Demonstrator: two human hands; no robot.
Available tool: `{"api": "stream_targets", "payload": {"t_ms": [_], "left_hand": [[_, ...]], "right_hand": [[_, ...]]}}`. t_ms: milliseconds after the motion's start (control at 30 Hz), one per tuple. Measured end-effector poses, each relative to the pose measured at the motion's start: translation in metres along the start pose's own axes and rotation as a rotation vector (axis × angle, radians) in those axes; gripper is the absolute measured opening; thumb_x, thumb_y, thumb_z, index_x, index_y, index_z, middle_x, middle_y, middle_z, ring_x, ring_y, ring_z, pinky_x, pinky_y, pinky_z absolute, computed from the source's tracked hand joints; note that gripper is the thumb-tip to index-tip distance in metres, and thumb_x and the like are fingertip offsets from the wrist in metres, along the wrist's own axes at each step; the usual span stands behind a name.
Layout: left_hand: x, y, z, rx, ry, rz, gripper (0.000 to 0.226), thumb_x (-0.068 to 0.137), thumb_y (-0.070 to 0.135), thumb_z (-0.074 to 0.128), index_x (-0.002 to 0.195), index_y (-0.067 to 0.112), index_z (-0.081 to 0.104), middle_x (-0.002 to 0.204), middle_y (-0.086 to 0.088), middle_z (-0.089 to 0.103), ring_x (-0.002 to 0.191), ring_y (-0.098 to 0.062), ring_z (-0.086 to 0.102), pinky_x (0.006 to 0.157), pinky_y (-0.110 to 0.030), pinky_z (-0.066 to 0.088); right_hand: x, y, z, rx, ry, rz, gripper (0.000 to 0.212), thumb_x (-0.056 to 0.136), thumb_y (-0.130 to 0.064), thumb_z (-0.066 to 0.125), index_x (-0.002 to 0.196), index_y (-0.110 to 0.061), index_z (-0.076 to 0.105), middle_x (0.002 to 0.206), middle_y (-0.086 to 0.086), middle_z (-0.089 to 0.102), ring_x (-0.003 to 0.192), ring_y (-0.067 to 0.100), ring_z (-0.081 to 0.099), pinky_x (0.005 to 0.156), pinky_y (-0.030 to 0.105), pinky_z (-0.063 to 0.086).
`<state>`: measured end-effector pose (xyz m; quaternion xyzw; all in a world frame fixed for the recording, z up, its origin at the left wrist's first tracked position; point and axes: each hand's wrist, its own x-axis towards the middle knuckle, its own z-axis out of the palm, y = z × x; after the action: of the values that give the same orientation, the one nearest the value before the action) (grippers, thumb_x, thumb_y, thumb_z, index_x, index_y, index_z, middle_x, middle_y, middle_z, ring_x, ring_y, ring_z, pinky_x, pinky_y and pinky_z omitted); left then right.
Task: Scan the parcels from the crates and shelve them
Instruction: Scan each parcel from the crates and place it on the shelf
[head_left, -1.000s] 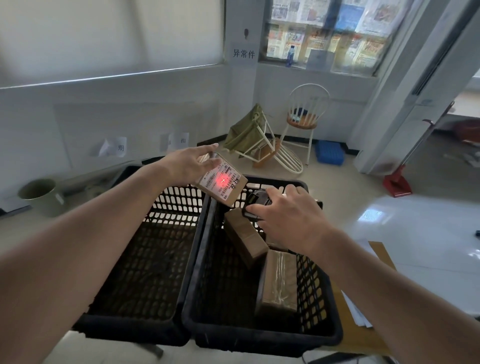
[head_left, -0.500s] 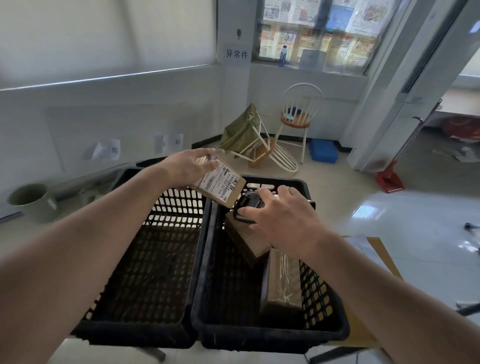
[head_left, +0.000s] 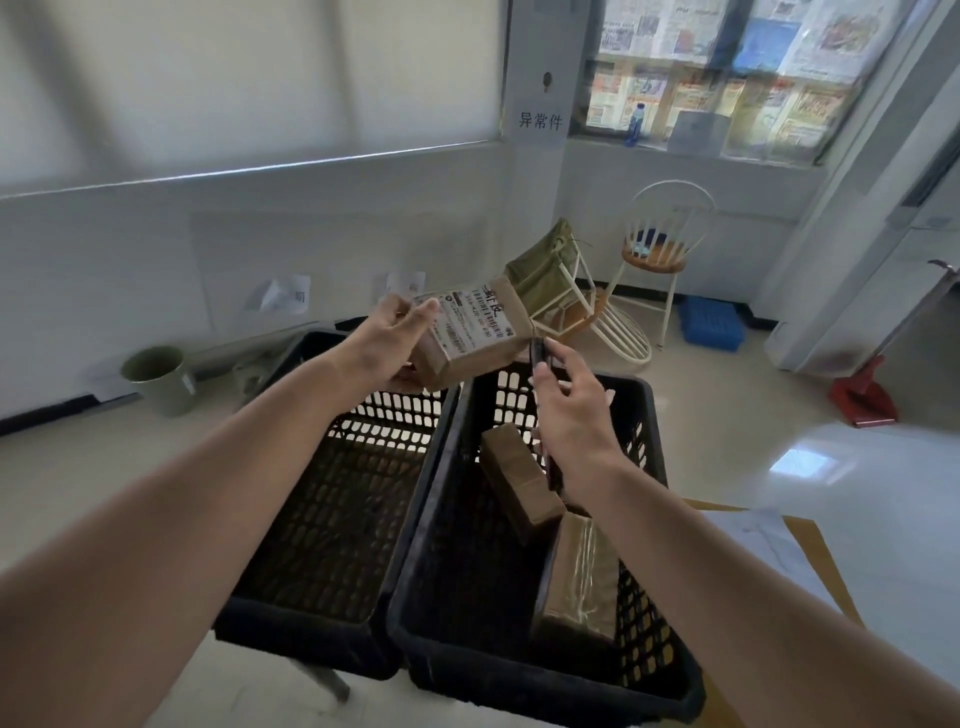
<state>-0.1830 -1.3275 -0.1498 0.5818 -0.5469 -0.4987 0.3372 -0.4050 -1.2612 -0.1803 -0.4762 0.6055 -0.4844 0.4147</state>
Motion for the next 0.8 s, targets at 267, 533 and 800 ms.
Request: {"api": "stream_targets", "payload": {"t_ms": [267, 533, 800], "left_hand": [[-0.072, -0.012, 0.014, -0.165, 0.078, -0.003, 0.056, 0.095, 0.042, 0.072, 0.133, 0.017, 0.039, 0.125, -0.023, 0.069, 0.108, -0.035, 0.075, 0.097, -0.05, 0.061], [-0.189, -0.027, 0.02, 0.042, 0.382, 0.104, 0.054, 0.086, 0.041, 0.069, 0.133, 0.053, 0.045, 0.13, 0.0, 0.065, 0.119, -0.027, 0.066, 0.102, -0.051, 0.057], [-0.342, -0.052, -0.007, 0.085, 0.904, 0.088, 0.05, 0.088, 0.054, 0.073, 0.128, 0.025, 0.064, 0.128, 0.007, 0.072, 0.12, -0.014, 0.069, 0.093, -0.046, 0.063]], "right_hand": [[0.002, -0.019, 0.025, 0.327, -0.107, 0.03, 0.044, 0.116, -0.034, 0.04, 0.159, -0.044, 0.038, 0.135, -0.012, 0.054, 0.135, 0.025, 0.057, 0.113, 0.053, 0.05], [-0.057, -0.02, 0.054, 0.408, -0.48, -0.132, 0.041, 0.114, -0.032, 0.045, 0.149, -0.053, 0.048, 0.148, 0.0, 0.051, 0.129, 0.019, 0.059, 0.103, 0.053, 0.058], [-0.18, -0.031, 0.104, 0.408, -0.82, -0.23, 0.045, 0.106, -0.044, 0.051, 0.15, -0.053, 0.047, 0.149, 0.005, 0.051, 0.132, 0.023, 0.059, 0.102, 0.054, 0.059]]}}
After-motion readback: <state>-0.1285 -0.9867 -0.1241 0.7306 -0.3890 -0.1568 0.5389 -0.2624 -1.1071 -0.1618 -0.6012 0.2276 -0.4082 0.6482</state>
